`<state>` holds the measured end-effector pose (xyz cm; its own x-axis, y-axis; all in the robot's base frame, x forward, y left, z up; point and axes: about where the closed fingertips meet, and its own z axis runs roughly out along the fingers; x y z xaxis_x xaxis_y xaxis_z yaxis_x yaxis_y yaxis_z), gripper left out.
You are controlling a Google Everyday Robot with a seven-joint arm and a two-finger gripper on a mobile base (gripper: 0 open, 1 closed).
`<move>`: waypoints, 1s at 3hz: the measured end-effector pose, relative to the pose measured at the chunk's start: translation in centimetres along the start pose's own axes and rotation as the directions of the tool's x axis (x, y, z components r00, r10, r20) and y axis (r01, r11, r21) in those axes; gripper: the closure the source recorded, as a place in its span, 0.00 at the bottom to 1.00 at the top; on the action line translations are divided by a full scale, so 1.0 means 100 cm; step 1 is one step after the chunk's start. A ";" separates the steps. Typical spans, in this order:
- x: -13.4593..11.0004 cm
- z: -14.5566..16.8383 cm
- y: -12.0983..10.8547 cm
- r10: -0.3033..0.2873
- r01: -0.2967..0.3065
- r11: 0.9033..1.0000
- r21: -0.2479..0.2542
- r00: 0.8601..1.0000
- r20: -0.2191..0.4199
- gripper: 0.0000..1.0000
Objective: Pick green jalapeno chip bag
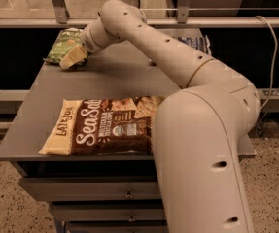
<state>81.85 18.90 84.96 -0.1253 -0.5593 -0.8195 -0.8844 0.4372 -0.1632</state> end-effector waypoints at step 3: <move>-0.033 -0.029 -0.011 -0.039 0.031 0.997 0.073 0.993 0.114 0.74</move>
Offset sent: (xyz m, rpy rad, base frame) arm 0.0084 -0.0192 0.0331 0.0771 -0.0815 -0.0553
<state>81.93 18.20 89.41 -0.0386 -0.4919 -0.8698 -0.8526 0.4702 -0.2281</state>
